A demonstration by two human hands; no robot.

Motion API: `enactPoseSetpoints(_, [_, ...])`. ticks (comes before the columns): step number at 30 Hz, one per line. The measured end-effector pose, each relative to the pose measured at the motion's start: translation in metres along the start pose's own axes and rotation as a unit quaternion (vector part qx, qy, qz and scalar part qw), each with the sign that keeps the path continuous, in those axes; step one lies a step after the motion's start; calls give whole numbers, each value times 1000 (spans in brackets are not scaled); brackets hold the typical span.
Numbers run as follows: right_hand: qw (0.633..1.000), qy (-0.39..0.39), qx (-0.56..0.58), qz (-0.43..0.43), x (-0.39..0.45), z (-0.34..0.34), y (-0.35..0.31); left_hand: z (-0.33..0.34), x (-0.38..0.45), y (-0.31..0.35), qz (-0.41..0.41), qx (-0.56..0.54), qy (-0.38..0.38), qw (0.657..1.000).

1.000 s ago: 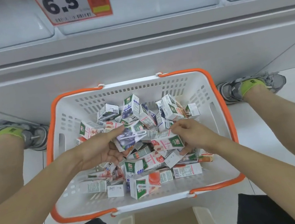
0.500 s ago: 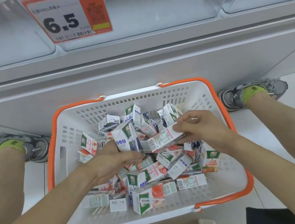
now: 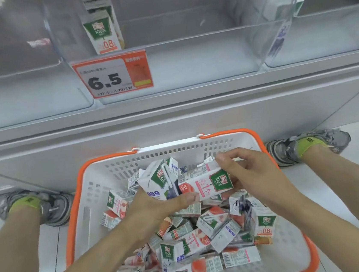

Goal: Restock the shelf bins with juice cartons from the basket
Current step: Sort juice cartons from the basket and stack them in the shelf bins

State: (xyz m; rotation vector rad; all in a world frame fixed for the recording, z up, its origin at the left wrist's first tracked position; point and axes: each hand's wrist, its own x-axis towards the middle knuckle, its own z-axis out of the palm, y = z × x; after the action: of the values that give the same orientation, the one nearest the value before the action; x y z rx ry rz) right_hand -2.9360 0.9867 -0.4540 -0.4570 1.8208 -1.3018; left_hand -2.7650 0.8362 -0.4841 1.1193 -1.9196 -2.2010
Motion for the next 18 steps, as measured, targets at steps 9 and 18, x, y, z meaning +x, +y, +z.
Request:
enactPoseSetpoints(9, [993,-5,39,-108,-12,-10,-31,-7,-2,56,72,12,34,997])
enactPoseSetpoints(18, [987,-39,79,-134,-9,15,-81,-32,-9,81,153,-64,70,984])
